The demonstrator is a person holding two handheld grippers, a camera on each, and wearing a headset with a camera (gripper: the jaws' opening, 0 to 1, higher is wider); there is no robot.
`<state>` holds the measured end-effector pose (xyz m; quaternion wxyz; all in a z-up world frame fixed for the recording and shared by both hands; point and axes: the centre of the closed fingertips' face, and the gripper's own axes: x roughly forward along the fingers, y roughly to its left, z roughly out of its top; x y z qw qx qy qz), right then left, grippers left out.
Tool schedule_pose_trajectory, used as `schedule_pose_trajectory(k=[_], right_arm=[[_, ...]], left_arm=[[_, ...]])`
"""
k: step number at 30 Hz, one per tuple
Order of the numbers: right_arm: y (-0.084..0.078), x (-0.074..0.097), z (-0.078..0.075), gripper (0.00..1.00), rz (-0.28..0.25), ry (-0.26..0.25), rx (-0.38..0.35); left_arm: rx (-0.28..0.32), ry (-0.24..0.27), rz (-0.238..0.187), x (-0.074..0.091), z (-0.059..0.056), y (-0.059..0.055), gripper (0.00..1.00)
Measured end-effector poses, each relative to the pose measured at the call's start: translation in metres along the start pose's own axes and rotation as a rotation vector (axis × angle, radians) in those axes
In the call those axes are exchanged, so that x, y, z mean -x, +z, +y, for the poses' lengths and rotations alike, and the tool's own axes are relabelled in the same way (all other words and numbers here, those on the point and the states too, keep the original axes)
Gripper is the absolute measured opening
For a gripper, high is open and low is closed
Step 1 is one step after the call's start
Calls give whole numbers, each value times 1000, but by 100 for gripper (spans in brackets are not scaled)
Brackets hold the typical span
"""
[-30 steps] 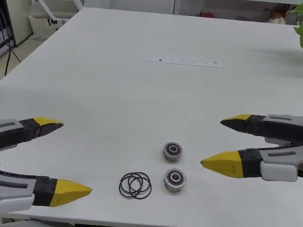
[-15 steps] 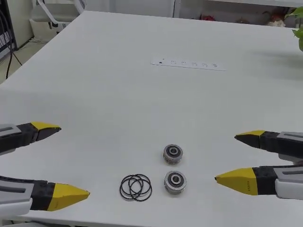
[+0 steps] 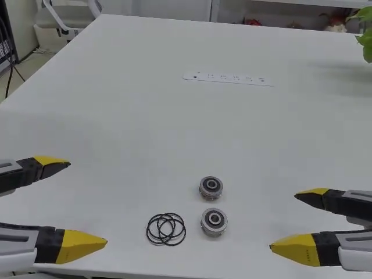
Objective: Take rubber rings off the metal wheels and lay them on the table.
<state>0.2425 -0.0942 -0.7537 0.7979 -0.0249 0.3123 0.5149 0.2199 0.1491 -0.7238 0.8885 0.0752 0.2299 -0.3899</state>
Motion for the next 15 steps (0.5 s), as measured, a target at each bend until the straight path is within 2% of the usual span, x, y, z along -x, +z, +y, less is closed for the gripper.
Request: schedule_pose_trajectory(k=[5, 15], right_arm=[[-10, -2, 0, 78, 13, -3, -21], [-20, -3, 2, 77, 30, -6, -40]], left_arm=[[15, 6, 2, 0, 2, -5, 91], [42, 14, 11, 1, 4, -18, 91]])
